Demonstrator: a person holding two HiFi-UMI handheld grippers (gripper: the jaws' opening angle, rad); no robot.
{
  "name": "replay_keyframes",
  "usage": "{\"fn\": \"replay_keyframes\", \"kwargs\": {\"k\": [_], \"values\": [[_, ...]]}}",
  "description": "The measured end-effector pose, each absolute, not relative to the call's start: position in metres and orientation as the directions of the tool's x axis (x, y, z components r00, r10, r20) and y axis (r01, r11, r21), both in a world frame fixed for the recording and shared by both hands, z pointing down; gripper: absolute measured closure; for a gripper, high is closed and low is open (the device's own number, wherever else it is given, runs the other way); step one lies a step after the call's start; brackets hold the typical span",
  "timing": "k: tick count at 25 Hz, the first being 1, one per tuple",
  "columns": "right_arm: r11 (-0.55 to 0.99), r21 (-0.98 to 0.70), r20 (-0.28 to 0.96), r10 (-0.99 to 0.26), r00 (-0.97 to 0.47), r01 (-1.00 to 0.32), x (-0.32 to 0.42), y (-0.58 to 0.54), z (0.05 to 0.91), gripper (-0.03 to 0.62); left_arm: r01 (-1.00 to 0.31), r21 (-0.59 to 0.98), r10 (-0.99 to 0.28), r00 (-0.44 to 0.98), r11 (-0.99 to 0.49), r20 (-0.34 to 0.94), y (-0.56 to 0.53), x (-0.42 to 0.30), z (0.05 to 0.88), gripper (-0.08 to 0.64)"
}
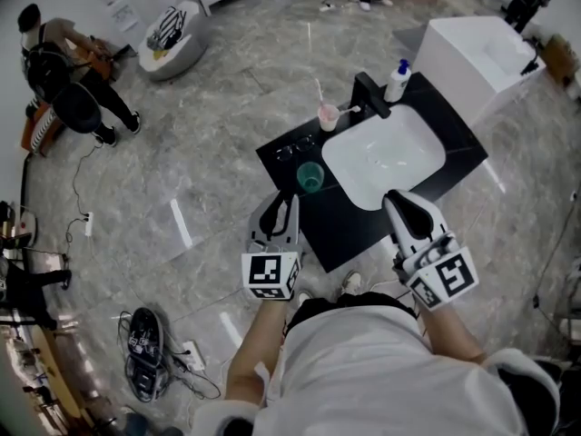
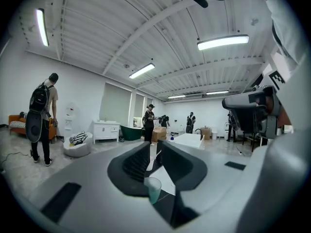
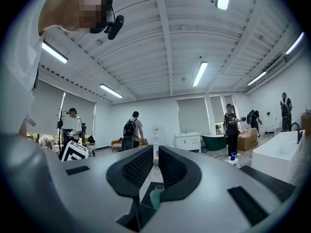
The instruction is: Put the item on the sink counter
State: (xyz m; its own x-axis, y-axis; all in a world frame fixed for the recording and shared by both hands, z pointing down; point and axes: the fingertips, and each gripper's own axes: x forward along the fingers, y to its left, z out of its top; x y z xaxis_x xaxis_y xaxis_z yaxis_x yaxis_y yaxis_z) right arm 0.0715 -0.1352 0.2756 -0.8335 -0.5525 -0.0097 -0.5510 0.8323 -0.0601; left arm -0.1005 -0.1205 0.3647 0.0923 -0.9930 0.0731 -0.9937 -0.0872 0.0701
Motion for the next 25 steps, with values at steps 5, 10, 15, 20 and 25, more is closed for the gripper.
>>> {"fn": "replay_keyframes", "kwargs": {"k": [5,10,15,20,25], "values": [[0.834,-0.063,-0.008,-0.550,-0.835,-0.549,0.073,-0.136,0.276,0.537,-0.995,0.059,-0.994,0.084,-0.081,0.064,-0.120,-0.102,0.358,0.509],[0.834,-0.064,-0.011,-0.549,-0.835,-0.548,0.073,-0.137,0.274,0.537,-0.996,0.043,-0.995,0.085,-0.083,0.046,-0.118,-0.101,0.348,0.550],[0.839,-0.064,-0.012,-0.543,-0.840,-0.541,0.072,-0.138,0.274,0.537,-0.997,0.051,-0.997,0.066,-0.064,0.043,-0.110,-0.102,0.343,0.557],[0.843,-0.063,-0.015,-0.535,-0.844,-0.534,0.069,-0.140,0.274,0.537,-0.997,0.060,-0.998,0.049,-0.047,0.036,-0.095,-0.105,0.335,0.557],[0.845,-0.064,-0.011,-0.533,-0.846,-0.531,0.068,-0.143,0.277,0.537,-0.997,0.073,-0.999,0.033,-0.031,0.026,-0.077,-0.109,0.327,0.557]]}}
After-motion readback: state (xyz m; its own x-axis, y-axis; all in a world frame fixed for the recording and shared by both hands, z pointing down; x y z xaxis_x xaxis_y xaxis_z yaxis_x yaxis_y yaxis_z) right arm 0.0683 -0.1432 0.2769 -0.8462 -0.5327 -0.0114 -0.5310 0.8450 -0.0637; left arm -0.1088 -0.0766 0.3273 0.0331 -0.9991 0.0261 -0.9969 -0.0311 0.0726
